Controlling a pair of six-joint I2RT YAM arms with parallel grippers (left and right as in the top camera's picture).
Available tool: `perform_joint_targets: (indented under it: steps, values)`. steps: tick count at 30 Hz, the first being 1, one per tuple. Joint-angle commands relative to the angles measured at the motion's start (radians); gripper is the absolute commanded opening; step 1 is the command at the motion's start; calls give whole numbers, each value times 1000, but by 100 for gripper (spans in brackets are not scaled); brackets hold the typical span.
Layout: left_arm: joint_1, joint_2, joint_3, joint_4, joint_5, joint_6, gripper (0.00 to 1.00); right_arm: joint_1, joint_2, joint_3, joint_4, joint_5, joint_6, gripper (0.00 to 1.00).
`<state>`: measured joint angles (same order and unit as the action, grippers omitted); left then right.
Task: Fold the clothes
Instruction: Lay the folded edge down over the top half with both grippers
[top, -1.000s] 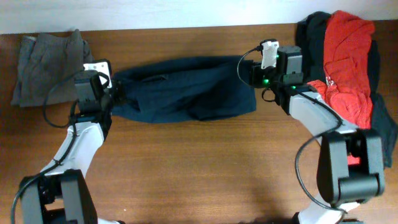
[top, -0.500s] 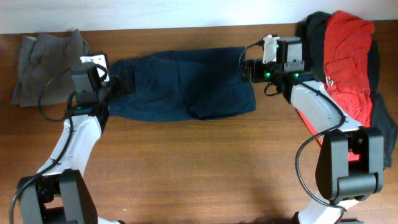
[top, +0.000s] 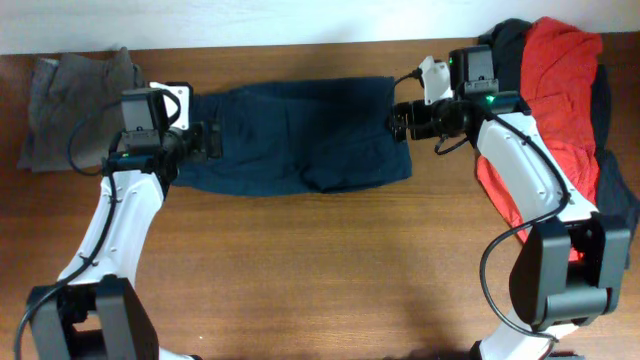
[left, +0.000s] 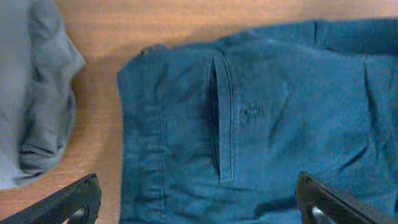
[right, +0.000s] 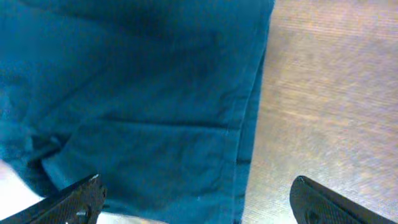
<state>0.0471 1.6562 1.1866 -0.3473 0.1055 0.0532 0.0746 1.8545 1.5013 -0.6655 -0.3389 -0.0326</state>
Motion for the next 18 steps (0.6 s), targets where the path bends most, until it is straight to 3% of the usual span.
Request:
perform_joint_targets:
  steps: [1, 3, 7, 15, 18]
  values:
    - [1, 66, 14, -9, 103, 32, 99, -17, 20, 11, -27, -117, -16, 99]
    - [1, 95, 14, -9, 159, 31, 99, -27, 34, 12, -25, -121, -18, 98]
    - [1, 113, 14, -29, 171, 31, 99, -58, 66, 12, -8, -122, -69, 84]
    - [1, 113, 15, -59, 169, 31, 99, -121, 165, 12, 21, -228, -103, 80]
    - [1, 113, 15, -62, 169, 31, 99, -121, 210, 12, 23, -239, -98, 75]
